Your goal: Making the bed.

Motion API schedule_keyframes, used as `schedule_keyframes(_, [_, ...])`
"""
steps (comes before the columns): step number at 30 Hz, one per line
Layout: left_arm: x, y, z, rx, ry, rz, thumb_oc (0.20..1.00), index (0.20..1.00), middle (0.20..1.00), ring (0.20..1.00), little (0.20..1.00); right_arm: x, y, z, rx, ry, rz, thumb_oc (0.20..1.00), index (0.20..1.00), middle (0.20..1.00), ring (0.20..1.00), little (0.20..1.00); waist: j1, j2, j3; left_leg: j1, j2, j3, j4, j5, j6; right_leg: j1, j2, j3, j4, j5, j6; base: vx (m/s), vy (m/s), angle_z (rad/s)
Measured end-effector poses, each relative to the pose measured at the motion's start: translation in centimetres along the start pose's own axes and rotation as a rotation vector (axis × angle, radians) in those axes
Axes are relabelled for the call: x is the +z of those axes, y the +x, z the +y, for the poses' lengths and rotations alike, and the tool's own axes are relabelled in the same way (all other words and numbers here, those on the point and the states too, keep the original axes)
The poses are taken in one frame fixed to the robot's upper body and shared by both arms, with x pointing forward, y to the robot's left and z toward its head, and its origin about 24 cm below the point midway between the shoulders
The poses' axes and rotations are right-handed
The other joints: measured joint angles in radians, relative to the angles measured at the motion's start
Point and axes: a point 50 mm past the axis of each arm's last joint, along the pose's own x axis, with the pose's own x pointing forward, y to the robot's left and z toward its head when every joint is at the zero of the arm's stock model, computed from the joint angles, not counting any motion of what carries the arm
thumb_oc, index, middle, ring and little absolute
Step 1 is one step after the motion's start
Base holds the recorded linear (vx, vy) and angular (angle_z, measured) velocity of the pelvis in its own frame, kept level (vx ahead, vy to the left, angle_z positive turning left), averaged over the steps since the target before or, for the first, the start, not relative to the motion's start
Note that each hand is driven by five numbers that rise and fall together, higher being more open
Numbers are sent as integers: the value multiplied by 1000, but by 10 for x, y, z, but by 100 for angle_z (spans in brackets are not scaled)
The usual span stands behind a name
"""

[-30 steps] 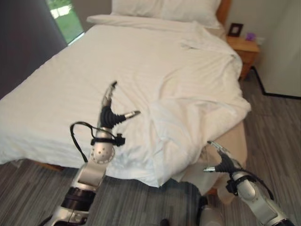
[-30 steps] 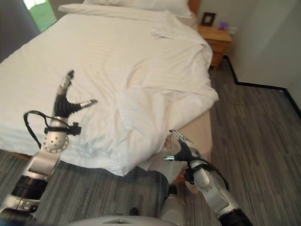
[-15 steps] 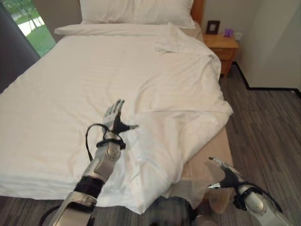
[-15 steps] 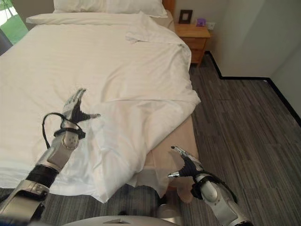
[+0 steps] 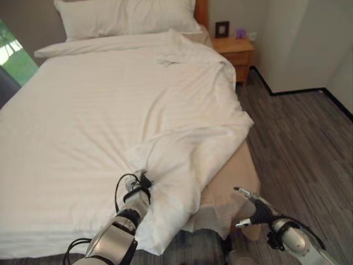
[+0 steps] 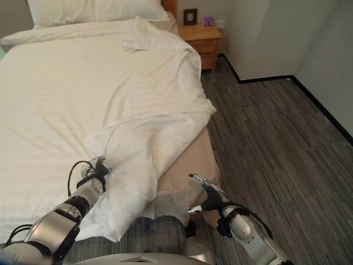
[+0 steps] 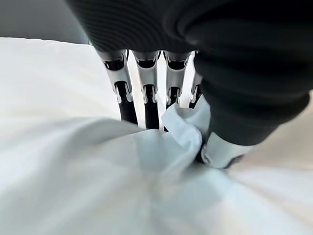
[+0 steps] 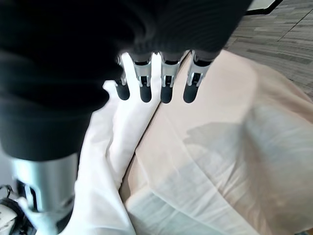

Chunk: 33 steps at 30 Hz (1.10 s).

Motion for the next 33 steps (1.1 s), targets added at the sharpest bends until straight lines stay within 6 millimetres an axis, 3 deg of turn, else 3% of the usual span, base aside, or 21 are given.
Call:
schedule_keyframes(3, [11,-3,-4,3,-89,-10,200,200,200,200,200,-1,0,3,10,4,3,1000,1000,1000,1000,1000,-3,-12,1,8,0,11,-4,-1,0,2,0,8,-1,-6,8,-79,-48,-16])
schedule_keyframes(5, [30,-6,-4,7,-144,-79,200,200,200,200,200,-6,-1,4,2,11,26,1000,1000,1000,1000,1000,-1,-19,3,13,-1,18,0,0,0,3,-1,9,-1,-6,9,-44,-33,2])
schedule_keyframes(6, [48,-10,-3,4,-185,-163,200,200,200,200,200,-11,-2,5,1,11,51,1000,1000,1000,1000,1000,7,-21,3,14,-2,15,0,1,1,6,-3,8,-1,-6,9,-72,-45,-1])
schedule_keyframes(7, [86,-27,-7,-27,-270,-323,200,200,200,200,200,-19,-1,3,-25,14,89,1000,1000,1000,1000,1000,16,-23,4,18,-4,20,0,1,1,6,-6,8,-1,-10,5,-78,-37,-5])
schedule_keyframes(9, [114,-43,-9,-48,-324,-460,200,200,200,200,200,-28,0,2,-37,14,134,1000,1000,1000,1000,1000,20,-27,6,22,-5,27,-4,0,1,6,-8,8,-1,-10,6,-103,-36,-14])
schedule_keyframes(11, [150,-73,-20,-139,-342,-641,200,200,200,200,200,-43,-1,-4,-94,18,211,1000,1000,1000,1000,1000,16,-27,6,25,-5,39,-4,0,1,5,-9,8,-1,-9,7,-89,-18,-22])
schedule_keyframes(15, [165,-94,-38,-273,-273,-747,200,200,200,200,200,-75,-15,-19,-194,11,380,1000,1000,1000,1000,1000,-25,-19,13,30,-2,54,-5,-1,0,1,-3,17,-1,-7,10,-64,-12,-12])
schedule_keyframes(18, [170,-102,-44,-329,-206,-808,200,200,200,200,200,-101,-30,-20,-239,19,518,1000,1000,1000,1000,1000,-30,-8,24,35,-2,64,-5,-2,-1,2,-1,30,-1,-6,11,-38,-14,-10])
schedule_keyframes(21, [183,-128,-64,-486,-121,-930,200,200,200,200,200,-126,-52,-11,-226,24,669,1000,1000,1000,1000,1000,-33,12,32,44,-5,67,-5,-11,0,6,-2,36,-1,-6,11,-21,-2,-4])
schedule_keyframes(24, [189,-149,-77,-598,-71,-1014,200,200,200,200,200,-137,-55,-4,-227,47,738,1000,1000,1000,1000,1000,-59,25,44,43,-7,71,-5,-17,4,1,-2,43,-1,-6,11,-29,4,-13])
schedule_keyframes(25, [190,-162,-84,-709,-83,-1052,200,200,200,200,200,-148,-57,4,-229,94,820,1000,1000,1000,1000,1000,-61,26,59,47,-7,92,-6,-20,4,-1,1,59,-1,-4,14,-10,1,-29])
schedule_keyframes(27, [191,-169,-86,-796,-106,-1060,200,200,200,200,200,-155,-62,13,-228,128,885,1000,1000,1000,1000,1000,-68,27,75,47,-10,106,-6,-23,2,-13,1,68,-1,-5,17,0,4,-29])
schedule_keyframes(28, [191,-174,-88,-840,-109,-1069,288,288,288,288,288,-158,-62,17,-232,147,914,1000,1000,1000,1000,1000,-68,28,80,48,-9,115,-6,-24,2,-15,2,71,-1,-5,18,4,7,-27])
schedule_keyframes(29, [191,-183,-91,-932,-114,-1085,1000,1000,1000,1000,1000,-162,-64,23,-239,190,977,1000,1000,1000,1000,1000,-64,33,93,54,-7,127,-6,-29,5,-14,5,82,0,-2,23,2,-6,-27])
schedule_keyframes(30, [192,-186,-91,-958,-122,-1090,1000,1000,1000,1000,1000,-162,-65,24,-240,193,978,1000,1000,1000,1000,1000,-64,37,102,57,-6,136,-6,-32,6,-12,6,83,3,-2,24,17,0,-28])
schedule_keyframes(33, [193,-196,-93,-1079,-119,-1113,1000,1000,1000,1000,1000,-176,-92,30,-319,318,1136,1000,1000,1000,1000,1000,-85,63,118,62,-6,142,-6,-38,4,-10,9,86,0,-1,25,8,-2,-7])
